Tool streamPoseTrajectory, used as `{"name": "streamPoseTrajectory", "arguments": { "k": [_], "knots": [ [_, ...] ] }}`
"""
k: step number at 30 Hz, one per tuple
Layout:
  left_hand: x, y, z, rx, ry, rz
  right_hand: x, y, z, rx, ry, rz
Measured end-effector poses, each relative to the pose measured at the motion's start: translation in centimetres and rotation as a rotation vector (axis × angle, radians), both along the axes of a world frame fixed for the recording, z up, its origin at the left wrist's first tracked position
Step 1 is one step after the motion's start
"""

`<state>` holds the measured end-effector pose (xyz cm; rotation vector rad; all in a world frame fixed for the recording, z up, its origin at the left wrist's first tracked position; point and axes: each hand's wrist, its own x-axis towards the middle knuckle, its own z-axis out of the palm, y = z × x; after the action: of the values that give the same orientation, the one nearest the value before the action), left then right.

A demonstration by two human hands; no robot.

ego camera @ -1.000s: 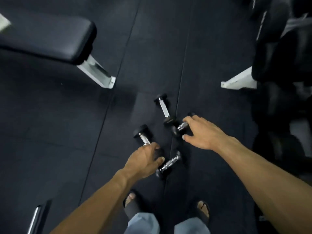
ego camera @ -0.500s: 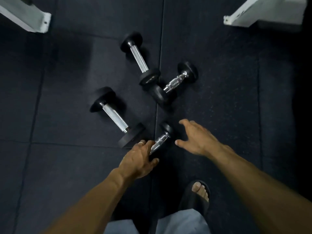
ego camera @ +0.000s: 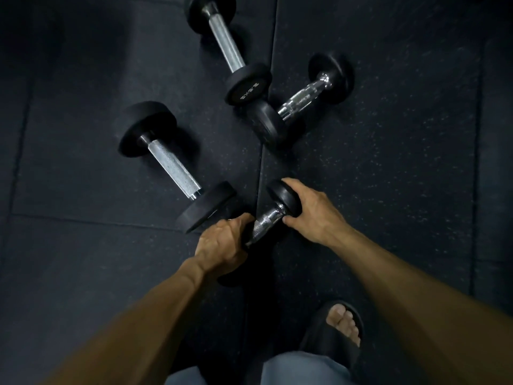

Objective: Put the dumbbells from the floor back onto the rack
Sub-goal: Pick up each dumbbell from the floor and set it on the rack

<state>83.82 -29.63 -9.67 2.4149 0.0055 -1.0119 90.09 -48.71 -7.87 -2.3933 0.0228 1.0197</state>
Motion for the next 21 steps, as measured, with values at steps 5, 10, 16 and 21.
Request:
{"name": "streamPoseTrajectory", "arguments": {
  "k": [5,10,16,21],
  "knots": [
    [-0.6,-0.8,0.9,-0.041,0.032,0.056,0.7,-0.6,1.4,0.101,-0.023,0.002],
    [-0.2,-1.8,6.0,-0.085,0.01,0.11,1.7,-1.7,7.1,0.124,-0.043,0.015],
    [2.5,-2.0,17.3,-0.109,-0.077,0.12,4.0,-2.0,19.3,0.127,-0.137,0.023],
    [5.3,-1.1,28.4,-0.123,-0.161,0.092,6.1,-1.6,31.3,0.099,-0.23,0.042]
  ]
}}
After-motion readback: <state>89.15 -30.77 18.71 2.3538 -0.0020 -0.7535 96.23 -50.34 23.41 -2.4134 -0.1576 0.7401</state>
